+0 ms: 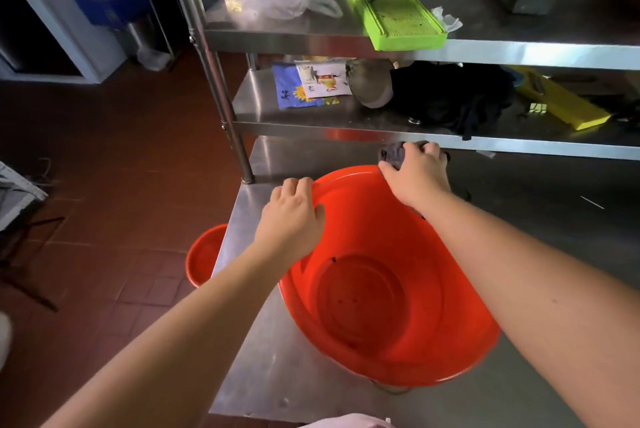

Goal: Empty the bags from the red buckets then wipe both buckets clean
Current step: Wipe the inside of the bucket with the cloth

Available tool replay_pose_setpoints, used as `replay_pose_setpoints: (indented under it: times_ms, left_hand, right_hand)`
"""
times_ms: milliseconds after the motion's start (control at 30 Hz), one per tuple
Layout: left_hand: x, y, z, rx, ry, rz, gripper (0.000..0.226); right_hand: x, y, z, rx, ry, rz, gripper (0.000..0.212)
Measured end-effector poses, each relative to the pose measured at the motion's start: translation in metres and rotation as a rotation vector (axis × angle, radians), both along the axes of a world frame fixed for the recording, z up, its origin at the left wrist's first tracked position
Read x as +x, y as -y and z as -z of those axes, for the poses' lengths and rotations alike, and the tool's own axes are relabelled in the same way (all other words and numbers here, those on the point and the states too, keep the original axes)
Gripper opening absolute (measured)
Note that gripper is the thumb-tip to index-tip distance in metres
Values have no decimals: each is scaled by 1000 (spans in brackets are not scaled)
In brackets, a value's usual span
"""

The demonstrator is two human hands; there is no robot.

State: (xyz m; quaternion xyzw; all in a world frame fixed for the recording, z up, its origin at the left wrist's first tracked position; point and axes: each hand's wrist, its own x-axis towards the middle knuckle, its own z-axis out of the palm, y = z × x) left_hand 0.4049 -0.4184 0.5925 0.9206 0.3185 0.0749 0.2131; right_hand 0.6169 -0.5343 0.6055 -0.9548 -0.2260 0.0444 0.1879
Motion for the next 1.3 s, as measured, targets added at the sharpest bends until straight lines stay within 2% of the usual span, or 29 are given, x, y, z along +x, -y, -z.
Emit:
replay_pose_setpoints:
  times_ms: [133,267,333,367,467,533,667,767,933,1033,1133,1233,1300]
  left_hand:
    - [-6,-11,13,-114,-3,42,51]
    - [-1,-22,13,-168,50,12,28]
    - [7,-27,11,-195,39,-2,16]
    - [10,-28,11,-208,45,-6,13]
    - [10,-28,18,-247,86,-5,9]
    - [10,-29,24,-235,104,1,16]
    - [13,-33,31,-207,74,5,32]
    - [13,-33,35,-202,80,-18,35]
    - [14,-33,38,-170,97,-50,34]
    - [14,-31,39,-152,107,-57,34]
    - [11,-28,37,-159,87,-54,31]
    - [7,-31,36,-200,6,-34,12]
    - [8,-35,30,-165,-97,-10,21]
  right_hand:
    - [14,2,-15,-402,-25,-207,89]
    - [38,13,-29,-613,159,-352,91]
    - [43,11,-26,-626,280,-442,98]
    - [45,10,-22,-604,275,-510,99]
    - [49,12,-11,-432,66,-594,108]
    - [49,18,-7,-327,33,-613,113]
    - [43,31,11,-202,79,-488,88]
    - [38,49,24,-224,155,-336,79]
    - [25,107,28,-201,58,-87,65]
    - [9,136,35,-238,73,33,58]
    - [6,137,38,-240,61,85,50]
    - [16,128,35,-197,47,64,48]
    - [28,122,32,-191,39,13,50]
